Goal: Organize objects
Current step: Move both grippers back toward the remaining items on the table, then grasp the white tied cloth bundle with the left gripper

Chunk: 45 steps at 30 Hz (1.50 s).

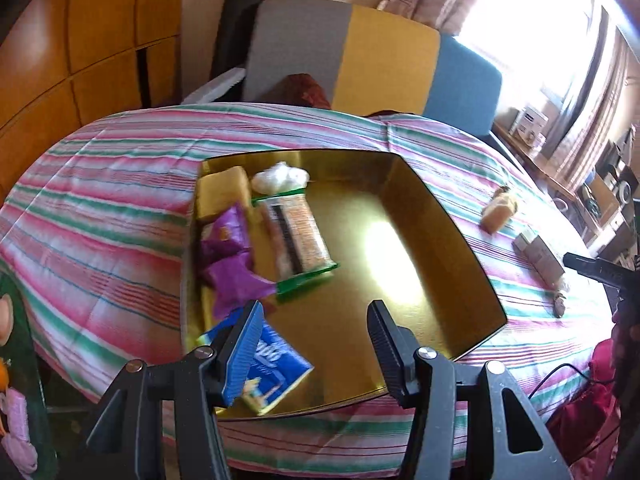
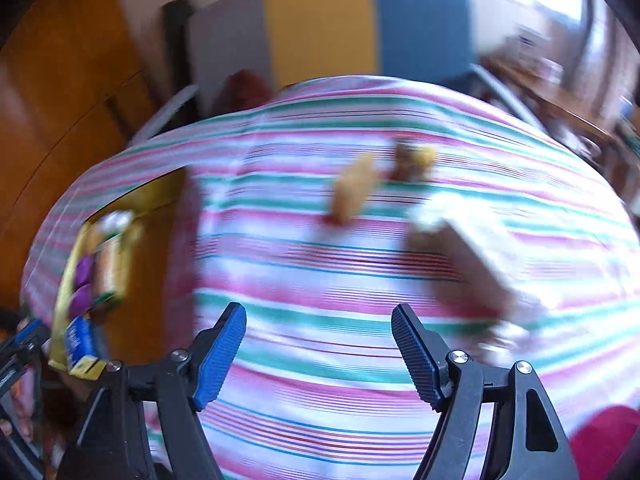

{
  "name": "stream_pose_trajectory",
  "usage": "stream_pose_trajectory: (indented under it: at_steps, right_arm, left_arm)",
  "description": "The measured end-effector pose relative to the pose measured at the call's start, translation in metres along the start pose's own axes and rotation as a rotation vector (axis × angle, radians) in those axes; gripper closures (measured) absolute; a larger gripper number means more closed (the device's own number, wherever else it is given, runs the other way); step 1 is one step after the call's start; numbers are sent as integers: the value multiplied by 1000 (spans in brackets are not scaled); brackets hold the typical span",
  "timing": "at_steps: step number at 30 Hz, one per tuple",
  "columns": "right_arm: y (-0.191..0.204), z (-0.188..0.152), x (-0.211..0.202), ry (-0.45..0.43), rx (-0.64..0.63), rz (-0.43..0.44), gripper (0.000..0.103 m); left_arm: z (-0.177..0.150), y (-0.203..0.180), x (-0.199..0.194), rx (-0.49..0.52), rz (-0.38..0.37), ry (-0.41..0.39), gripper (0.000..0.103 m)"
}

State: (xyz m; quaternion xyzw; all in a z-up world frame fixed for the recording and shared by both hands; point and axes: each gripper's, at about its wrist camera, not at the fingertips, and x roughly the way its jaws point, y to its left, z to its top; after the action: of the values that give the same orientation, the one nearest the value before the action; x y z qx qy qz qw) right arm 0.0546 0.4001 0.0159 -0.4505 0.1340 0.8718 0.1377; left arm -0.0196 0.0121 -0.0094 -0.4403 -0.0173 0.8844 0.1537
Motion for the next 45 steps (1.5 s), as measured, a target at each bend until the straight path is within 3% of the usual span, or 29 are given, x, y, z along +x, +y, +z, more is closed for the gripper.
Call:
stream_pose_trajectory:
  at_steps: [7, 11, 13, 23, 33, 45]
  right_arm:
    - [-100, -17, -21, -30, 222, -115, 24]
    - [-138, -32, -19, -41, 346, -110, 24]
    - [-150, -36, -19, -49, 424, -48, 24]
    - [-158, -45, -24, -117, 513, 74, 24]
    - [-175, -54, -28, -182, 622, 147, 24]
    - [-184, -61, -32, -223, 685, 206, 24]
  left_arm:
    - [8, -41, 9, 101, -52, 17, 48]
    - [12, -69, 14, 167, -82, 24, 48]
    - [13, -84, 15, 205, -96, 26, 48]
    - [14, -164, 36, 358, -189, 65, 48]
    - [0, -235, 67, 474, -287, 160, 49]
    - [-7, -340, 93, 564, -497, 255, 50]
